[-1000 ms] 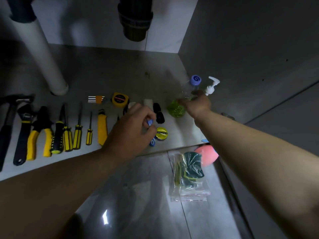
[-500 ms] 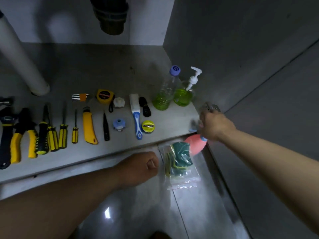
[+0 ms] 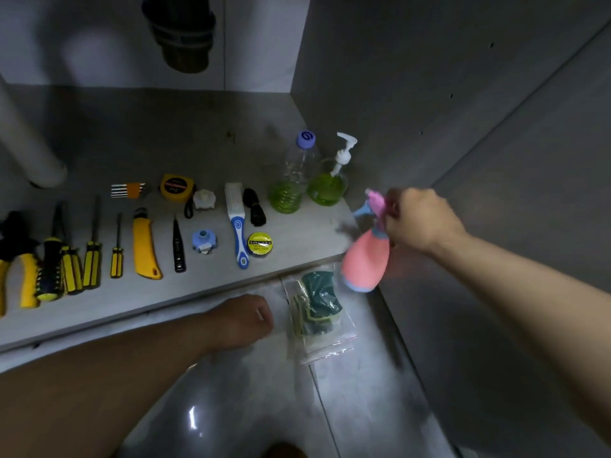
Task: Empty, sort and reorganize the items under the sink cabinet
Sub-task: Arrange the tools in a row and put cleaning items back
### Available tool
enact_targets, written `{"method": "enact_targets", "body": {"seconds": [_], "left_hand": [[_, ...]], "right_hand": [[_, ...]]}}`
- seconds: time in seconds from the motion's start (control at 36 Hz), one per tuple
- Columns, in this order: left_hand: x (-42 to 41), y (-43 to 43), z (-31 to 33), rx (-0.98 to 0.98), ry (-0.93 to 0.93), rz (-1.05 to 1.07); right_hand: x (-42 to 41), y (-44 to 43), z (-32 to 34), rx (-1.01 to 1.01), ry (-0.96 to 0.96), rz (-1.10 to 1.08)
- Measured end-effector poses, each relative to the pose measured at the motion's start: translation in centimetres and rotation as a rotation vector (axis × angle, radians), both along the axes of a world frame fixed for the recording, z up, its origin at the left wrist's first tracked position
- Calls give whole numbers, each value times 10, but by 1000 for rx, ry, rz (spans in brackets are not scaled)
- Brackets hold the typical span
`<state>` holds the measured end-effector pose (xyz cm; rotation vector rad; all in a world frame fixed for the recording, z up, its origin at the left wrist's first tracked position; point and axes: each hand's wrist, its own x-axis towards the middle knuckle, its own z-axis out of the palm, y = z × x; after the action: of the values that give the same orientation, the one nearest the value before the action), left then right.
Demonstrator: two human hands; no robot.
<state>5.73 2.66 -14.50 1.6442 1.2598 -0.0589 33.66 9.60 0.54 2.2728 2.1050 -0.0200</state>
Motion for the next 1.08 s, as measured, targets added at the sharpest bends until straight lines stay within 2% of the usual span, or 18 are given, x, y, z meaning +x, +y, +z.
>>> {"method": "enact_targets", "body": {"seconds": [0.17, 0.36, 0.53, 0.61, 0.69, 0.78, 0.86, 0.94, 1.0, 1.08], "left_hand": [[11, 0, 4, -12, -54, 0], [4, -5, 4, -80, -54, 5], [1, -7, -4, -135, -62, 110], [5, -7, -9, -147, -55, 144], [13, -7, -19, -212, -75, 244], [26, -7, -37, -260, -48, 323], [43, -6, -52, -346, -65, 413], [68, -3, -63, -373, -108, 555], [84, -6, -70, -397, -197, 709], [99, -16, -74, -485, -360, 822]], "right_hand": [[-5, 35, 43, 144, 100, 26], [-22, 55, -1, 102, 134, -77], [-28, 50, -17, 180, 128, -111], [-32, 27, -24, 364, 160, -76], [-34, -12, -52, 479, 299, 41], [-26, -49, -106, 242, 415, -27], [-16, -69, -163, -156, 580, -251], [-10, -75, -205, -470, 854, -529], [-9, -79, -221, -557, 989, -615], [-9, -85, -233, -559, 1105, -651]]}}
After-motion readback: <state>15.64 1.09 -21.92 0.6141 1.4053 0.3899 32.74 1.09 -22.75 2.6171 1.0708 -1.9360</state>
